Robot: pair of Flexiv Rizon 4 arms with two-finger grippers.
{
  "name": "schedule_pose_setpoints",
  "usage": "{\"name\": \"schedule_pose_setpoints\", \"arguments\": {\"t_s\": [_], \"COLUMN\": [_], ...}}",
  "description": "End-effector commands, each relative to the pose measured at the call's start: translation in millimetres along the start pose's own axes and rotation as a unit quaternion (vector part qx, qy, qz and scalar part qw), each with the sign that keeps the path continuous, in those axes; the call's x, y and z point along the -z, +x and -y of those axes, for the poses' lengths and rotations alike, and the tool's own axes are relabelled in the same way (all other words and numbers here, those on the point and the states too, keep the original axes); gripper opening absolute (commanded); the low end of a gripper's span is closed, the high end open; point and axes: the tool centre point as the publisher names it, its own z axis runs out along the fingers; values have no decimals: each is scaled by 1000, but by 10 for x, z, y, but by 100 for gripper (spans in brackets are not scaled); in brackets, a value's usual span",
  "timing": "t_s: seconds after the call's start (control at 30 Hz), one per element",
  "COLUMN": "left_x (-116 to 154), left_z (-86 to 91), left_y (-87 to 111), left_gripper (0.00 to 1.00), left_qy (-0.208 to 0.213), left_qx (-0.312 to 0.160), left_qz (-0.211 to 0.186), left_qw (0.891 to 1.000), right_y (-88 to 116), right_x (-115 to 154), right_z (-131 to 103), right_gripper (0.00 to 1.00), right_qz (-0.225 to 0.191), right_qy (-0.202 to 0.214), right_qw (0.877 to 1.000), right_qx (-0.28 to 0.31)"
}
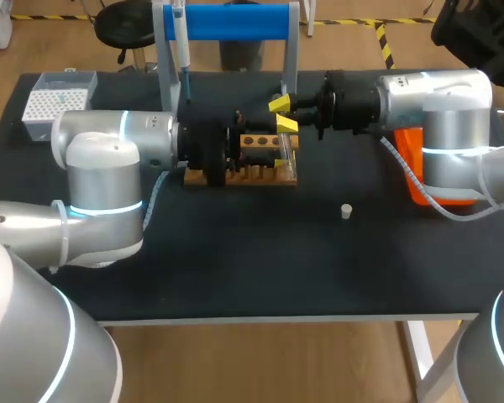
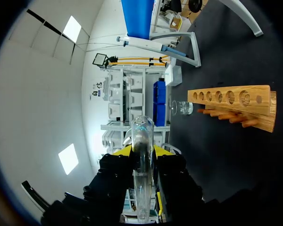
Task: Invert the test tube, pick up the pipette, mount the tip to pipette, aspirate from beaker and dispense into the tube, eject the tip, return the pipette, and cap with the stopper.
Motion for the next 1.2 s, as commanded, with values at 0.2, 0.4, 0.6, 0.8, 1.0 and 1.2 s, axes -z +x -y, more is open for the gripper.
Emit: {"name": "schedule_pose_setpoints", "arguments": {"t_s": [0.2, 0.4, 0.6, 0.8, 1.0, 1.2], "left_x": [-50, -54, -39, -21, -16, -16], "left_z": [-23, -19, -11, -6, -2, -1], "left_y": [13, 16, 24, 29, 31, 31], "left_gripper": [66, 55, 47, 47, 45, 40], "left_qy": [3, 4, 3, 3, 2, 2], "left_qx": [2, 4, 6, 7, 9, 10], "left_qz": [-1, -1, 0, 0, -1, -1], "left_qw": [1000, 1000, 1000, 1000, 1000, 1000], "right_y": [9, 9, 9, 9, 9, 9], "right_x": [4, 4, 4, 4, 4, 4], "right_z": [0, 0, 0, 0, 0, 0], "right_gripper": [0, 0, 0, 0, 0, 0], "right_qz": [2, 2, 2, 2, 2, 2], "right_qy": [0, 0, 0, 0, 0, 0], "right_qw": [1000, 1000, 1000, 1000, 1000, 1000], "right_qx": [0, 0, 0, 0, 0, 0]}}
